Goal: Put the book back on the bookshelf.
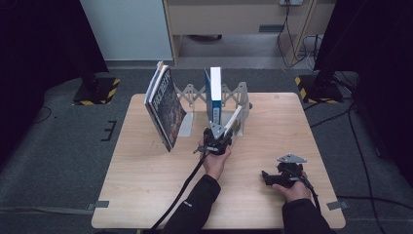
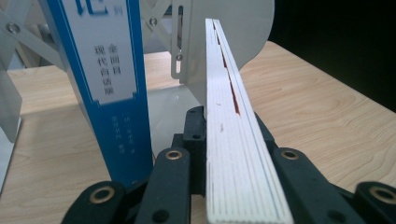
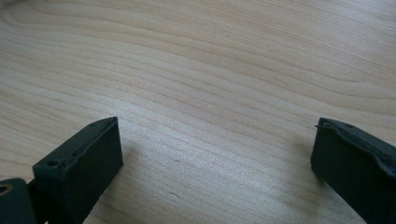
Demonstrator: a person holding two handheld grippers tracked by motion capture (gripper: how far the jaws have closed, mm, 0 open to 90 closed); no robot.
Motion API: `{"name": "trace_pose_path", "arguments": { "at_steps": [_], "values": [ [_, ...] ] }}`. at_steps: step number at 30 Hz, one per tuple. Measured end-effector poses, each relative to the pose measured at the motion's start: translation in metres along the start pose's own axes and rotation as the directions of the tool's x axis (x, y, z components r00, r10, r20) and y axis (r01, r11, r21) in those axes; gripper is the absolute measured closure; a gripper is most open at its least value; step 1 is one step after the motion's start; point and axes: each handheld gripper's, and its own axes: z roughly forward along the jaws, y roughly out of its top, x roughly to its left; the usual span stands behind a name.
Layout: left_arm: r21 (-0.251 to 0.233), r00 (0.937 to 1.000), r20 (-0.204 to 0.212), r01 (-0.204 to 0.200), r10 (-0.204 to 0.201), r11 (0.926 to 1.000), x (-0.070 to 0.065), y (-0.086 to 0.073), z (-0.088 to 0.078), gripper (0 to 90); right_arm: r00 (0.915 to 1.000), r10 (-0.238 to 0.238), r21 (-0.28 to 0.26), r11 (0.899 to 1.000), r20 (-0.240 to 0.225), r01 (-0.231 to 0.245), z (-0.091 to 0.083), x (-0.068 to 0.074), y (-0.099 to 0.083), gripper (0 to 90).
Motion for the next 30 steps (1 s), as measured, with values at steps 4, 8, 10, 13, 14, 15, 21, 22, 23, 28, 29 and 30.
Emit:
{"name": "trace_pose_path", "arguments": {
  "at_steps": [4, 8, 10, 13, 14, 15, 21, 22, 23, 28, 29, 30],
  "values": [
    [-0.003, 1.0, 0.008, -0.004, 0.004, 1.0, -0.001, -0.004, -0.001, 74.1, 1.0, 0.0, 0.0, 1.0, 0.0, 0.0, 0.0, 0.0, 0.0, 2.3],
    [0.002, 0.9998, 0.015, -0.01, 0.01, 1.0, 0.001, -0.01, -0.001, 73.8, 1.0, 0.0, 0.0, 1.0, 0.0, 0.0, 0.0, 0.0, 0.0, 2.3],
    [-0.009, 0.9999, 0.017, -0.004, 0.005, 1.0, 0.001, -0.012, -0.002, 73.6, 1.0, -0.001, 0.0, 1.0, 0.001, 0.001, 0.0, 0.0, 0.0, 2.3],
    [-0.013, 0.9995, 0.025, -0.019, 0.02, 0.9997, -0.002, -0.014, -0.002, 72.7, 1.0, 0.0, 0.0, 1.0, 0.0, 0.0, 0.0, 0.0, 0.0, 2.3],
    [-0.016, 0.9993, 0.026, -0.025, 0.026, 0.9996, -0.003, -0.014, -0.003, 71.9, 1.0, 0.0, 0.0, 1.0, 0.0, 0.0, 0.0, 0.0, 0.0, 2.3],
    [-0.021, 0.9992, 0.026, -0.028, 0.028, 0.9994, -0.003, -0.016, -0.004, 70.3, 1.0, 0.0, 0.0, 1.0, 0.0, 0.0, 0.0, 0.0, 0.0, 2.3],
    [-0.03, 0.9989, 0.035, -0.03, 0.031, 0.9991, 0.0, -0.021, -0.016, 65.6, 1.0, -0.001, -0.001, 1.0, 0.0, 0.001, 0.0, 0.0, 0.0, 2.3],
    [-0.033, 0.9989, 0.037, -0.027, 0.028, 0.9991, 0.001, -0.022, -0.02, 65.6, 1.0, -0.001, -0.001, 1.0, 0.001, 0.001, 0.0, 0.0, 0.0, 2.3],
    [-0.032, 0.9988, 0.044, -0.021, 0.023, 0.9993, 0.001, -0.023, -0.022, 65.6, 1.0, 0.0, -0.001, 1.0, 0.001, 0.0, 0.0, 0.0, 0.0, 2.3],
    [-0.027, 0.9981, 0.06, -0.011, 0.013, 0.9996, 0.003, -0.026, -0.028, 69.8, 1.0, -0.001, -0.001, 1.0, 0.001, 0.001, 0.0, 0.0, 0.0, 2.3],
    [-0.029, 0.9983, 0.056, -0.013, 0.014, 0.9995, 0.003, -0.026, -0.028, 70.4, 1.0, -0.001, -0.001, 1.0, 0.002, 0.001, 0.0, 0.0, 0.0, 2.3],
    [-0.027, 0.9984, 0.054, -0.014, 0.016, 0.9995, 0.003, -0.026, -0.028, 70.8, 1.0, -0.003, -0.002, 1.0, 0.002, 0.003, 0.0, 0.0, 0.0, 2.3]
  ]
}}
